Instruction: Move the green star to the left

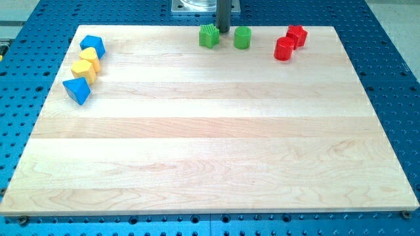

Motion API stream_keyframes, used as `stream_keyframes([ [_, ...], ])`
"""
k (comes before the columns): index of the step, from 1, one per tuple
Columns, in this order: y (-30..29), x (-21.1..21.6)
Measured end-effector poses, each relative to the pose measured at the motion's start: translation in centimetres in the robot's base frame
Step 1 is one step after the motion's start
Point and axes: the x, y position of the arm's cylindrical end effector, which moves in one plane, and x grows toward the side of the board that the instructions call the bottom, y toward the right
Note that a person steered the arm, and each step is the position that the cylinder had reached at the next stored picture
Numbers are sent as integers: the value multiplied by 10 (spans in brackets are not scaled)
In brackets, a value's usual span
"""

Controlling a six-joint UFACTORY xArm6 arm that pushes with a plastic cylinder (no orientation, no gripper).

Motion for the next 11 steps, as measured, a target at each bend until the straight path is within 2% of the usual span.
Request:
stream_keyframes([
  [5,21,3],
  [6,19,21],
  [7,-29,28],
  [8,-131,41],
  [9,-92,43],
  [10,-209,33],
  [11,-254,40],
])
